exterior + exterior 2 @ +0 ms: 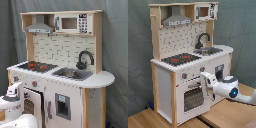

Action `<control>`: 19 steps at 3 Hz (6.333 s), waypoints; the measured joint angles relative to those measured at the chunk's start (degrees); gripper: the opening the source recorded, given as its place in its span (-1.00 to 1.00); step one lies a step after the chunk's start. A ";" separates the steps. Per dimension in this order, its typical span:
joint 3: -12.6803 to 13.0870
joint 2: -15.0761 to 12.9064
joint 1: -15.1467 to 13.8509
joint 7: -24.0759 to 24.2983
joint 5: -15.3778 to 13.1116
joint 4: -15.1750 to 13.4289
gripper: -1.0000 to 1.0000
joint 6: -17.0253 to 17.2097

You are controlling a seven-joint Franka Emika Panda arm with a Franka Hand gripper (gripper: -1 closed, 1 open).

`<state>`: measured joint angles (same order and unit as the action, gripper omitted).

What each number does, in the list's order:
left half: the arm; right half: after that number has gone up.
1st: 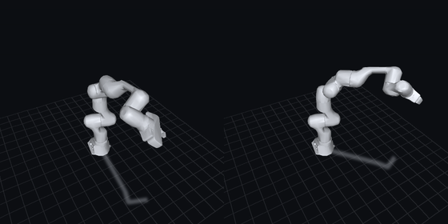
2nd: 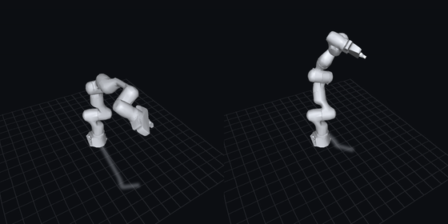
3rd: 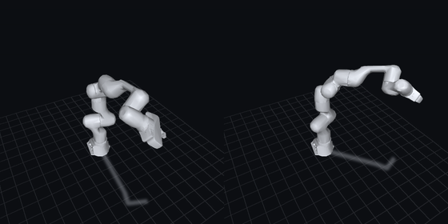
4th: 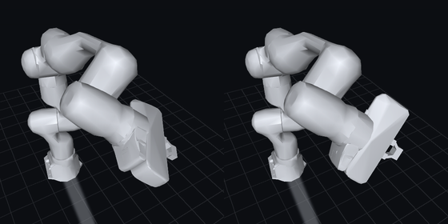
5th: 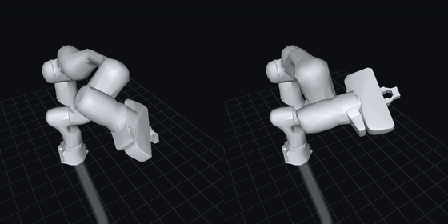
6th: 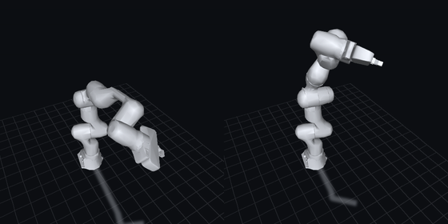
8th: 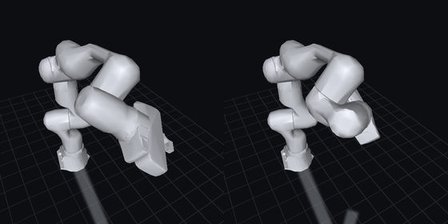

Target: Play with the kitchen

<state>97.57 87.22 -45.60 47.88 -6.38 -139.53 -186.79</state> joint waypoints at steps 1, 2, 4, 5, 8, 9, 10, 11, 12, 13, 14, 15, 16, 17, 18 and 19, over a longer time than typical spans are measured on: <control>0.17 -0.01 3.21 0.78 0.00 0.01 -1.00 5.27; 0.35 -0.02 5.96 1.63 -0.01 0.54 -1.00 10.45; 0.77 -0.96 9.03 2.52 -0.03 3.76 -1.00 22.30; 0.96 -1.10 9.74 2.92 -0.03 5.77 -1.00 27.73; 1.60 -1.43 10.56 4.86 -0.04 12.66 -1.00 42.46; 1.62 -1.44 10.60 4.86 -0.05 12.67 1.00 42.74; 1.80 -1.47 10.98 4.87 -0.05 12.67 1.00 44.10; 1.05 -1.49 13.53 4.59 -0.51 13.40 1.00 49.51; -1.24 -1.53 17.83 3.50 -0.60 14.04 1.00 53.19; -4.80 -1.54 21.15 1.15 -0.92 13.99 1.00 56.76; -8.61 -1.60 22.86 -1.93 -0.93 13.72 1.00 59.60; -12.48 -1.87 24.16 -5.95 -0.93 13.21 1.00 61.34; -16.06 -2.19 25.51 -10.91 -0.93 12.77 1.00 62.36; -19.26 -2.21 26.78 -15.89 -0.93 12.49 1.00 63.26; -22.75 -2.21 28.25 -22.06 -0.93 12.39 1.00 64.67; -26.20 -2.22 29.93 -28.67 -0.92 12.25 1.00 66.63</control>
<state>71.37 85.00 -15.67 19.21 -7.30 -127.29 -120.16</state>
